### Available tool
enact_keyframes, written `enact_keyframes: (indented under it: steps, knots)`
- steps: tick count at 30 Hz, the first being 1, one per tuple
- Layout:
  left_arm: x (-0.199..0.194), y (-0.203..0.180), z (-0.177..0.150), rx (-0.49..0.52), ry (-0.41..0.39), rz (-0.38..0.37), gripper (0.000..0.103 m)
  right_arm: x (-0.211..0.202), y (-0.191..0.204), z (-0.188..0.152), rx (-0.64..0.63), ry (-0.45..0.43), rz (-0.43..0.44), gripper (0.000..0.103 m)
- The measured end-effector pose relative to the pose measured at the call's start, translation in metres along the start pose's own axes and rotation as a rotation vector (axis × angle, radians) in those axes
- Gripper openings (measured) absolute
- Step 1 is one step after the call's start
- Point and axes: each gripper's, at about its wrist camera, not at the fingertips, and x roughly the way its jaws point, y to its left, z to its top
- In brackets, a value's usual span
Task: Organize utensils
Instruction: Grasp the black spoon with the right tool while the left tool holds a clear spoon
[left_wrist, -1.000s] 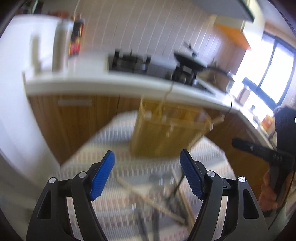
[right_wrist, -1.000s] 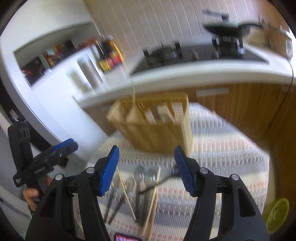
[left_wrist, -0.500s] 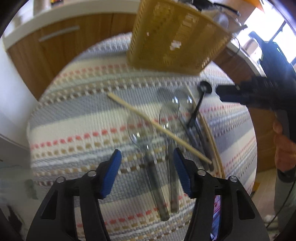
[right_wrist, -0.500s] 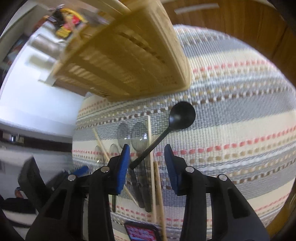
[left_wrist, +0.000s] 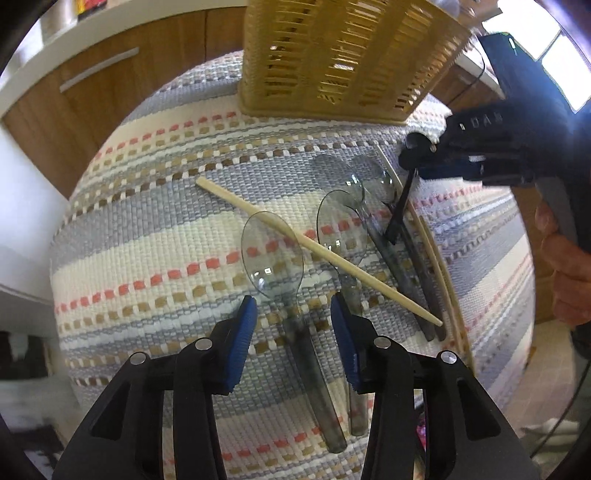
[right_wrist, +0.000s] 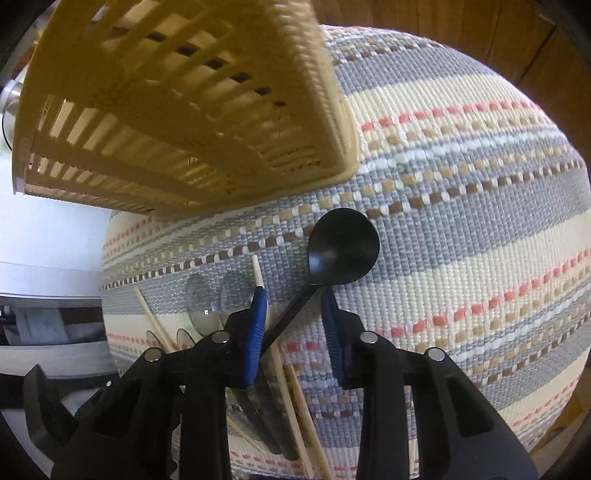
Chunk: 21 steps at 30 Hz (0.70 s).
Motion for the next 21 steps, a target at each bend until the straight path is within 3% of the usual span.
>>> enact_keyframes:
  steps: [4, 9, 13, 21]
  knots:
    - [0.004, -0.011, 0.004, 0.039, 0.004, 0.061, 0.037, 0.008, 0.024, 0.002, -0.055, -0.01, -0.097, 0.023]
    - [0.005, -0.012, 0.005, 0.025, -0.007, 0.103, 0.017, 0.014, 0.038, -0.006, -0.129, -0.04, -0.186, 0.005]
    - [0.004, -0.009, 0.005, 0.015, -0.013, 0.106, 0.011, 0.013, 0.035, -0.012, -0.139, -0.036, -0.148, 0.004]
    - [0.0, -0.007, 0.001, 0.012, -0.003, 0.114, 0.011, 0.008, 0.015, -0.032, -0.18, -0.011, -0.104, 0.004]
